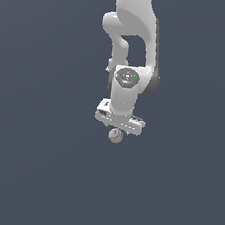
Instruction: Pick up the object and move it to a goal position.
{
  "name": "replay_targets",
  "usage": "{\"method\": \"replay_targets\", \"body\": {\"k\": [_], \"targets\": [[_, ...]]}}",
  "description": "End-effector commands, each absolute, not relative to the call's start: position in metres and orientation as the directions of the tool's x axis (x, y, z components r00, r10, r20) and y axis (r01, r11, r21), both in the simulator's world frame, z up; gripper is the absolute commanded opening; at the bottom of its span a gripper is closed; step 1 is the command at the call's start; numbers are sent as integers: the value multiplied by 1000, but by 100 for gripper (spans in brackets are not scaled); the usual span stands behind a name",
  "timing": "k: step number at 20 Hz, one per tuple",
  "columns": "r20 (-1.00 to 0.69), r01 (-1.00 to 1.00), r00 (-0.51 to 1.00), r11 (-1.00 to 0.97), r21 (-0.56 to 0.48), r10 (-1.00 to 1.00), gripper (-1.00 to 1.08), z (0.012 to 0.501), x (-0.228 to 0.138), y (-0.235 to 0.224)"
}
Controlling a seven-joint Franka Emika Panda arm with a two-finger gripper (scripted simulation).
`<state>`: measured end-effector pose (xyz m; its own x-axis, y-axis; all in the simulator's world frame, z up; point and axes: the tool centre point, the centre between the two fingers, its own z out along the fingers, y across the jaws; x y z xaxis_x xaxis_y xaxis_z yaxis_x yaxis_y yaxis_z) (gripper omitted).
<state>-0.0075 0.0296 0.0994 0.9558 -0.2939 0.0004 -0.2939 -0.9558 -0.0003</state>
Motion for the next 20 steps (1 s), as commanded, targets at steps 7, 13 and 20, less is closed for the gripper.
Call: {"method": "replay_targets", "body": {"k": [7,13,20], "targets": [[0,-297,955,-955,0,-297,100,89,-8,30],[0,-300,954,-954,0,-300,100,59,-9,30],[0,-301,954,-954,0,-301,-100,48,-8,30]]}}
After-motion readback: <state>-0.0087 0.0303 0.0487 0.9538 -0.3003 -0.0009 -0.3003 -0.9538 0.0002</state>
